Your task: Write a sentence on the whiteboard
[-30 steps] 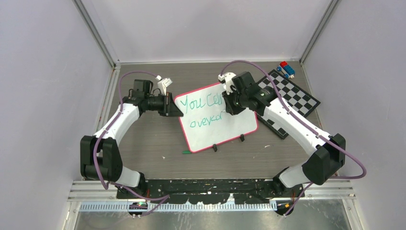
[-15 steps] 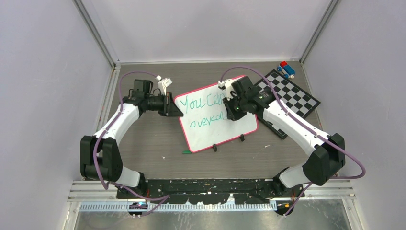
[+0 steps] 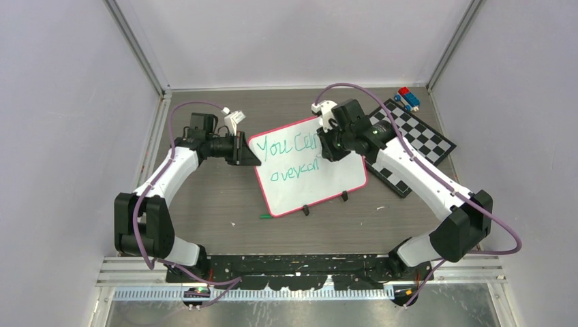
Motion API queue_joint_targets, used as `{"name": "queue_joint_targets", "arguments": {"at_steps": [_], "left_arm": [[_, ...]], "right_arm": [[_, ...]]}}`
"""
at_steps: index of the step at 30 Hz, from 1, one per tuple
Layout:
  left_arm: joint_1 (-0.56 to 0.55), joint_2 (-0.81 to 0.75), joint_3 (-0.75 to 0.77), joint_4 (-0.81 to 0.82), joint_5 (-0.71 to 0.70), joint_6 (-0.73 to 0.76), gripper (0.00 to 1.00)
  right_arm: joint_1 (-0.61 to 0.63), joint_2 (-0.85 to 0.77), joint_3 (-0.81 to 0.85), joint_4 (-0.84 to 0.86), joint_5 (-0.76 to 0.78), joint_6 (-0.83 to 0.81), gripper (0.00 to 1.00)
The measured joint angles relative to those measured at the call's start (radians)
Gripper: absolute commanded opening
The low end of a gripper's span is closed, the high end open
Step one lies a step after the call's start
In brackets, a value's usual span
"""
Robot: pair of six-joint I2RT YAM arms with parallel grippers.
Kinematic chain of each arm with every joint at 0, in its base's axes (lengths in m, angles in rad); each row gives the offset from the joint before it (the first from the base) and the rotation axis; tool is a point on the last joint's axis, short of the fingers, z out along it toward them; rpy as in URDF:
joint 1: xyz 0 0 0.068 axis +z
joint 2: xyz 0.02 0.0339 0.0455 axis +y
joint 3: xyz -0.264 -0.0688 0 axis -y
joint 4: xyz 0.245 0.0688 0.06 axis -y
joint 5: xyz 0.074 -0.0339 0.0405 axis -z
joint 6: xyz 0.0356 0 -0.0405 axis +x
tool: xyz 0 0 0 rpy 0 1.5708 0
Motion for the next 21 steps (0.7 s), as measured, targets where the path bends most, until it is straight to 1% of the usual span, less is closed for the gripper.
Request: {"name": "queue_joint_targets", "arguments": {"at_steps": [10,21], "left_arm": [[0.0,0.0,0.0,0.0,0.0,0.0,0.0],[0.0,0.0,0.0,0.0,0.0,0.0,0.0]], "right_arm": [[-0.026,-0.009,-0.044,-0.012,0.003,-0.011,0.0],[-0.027,-0.017,-0.099,-0.027,-0.034,-0.011,0.0]]}}
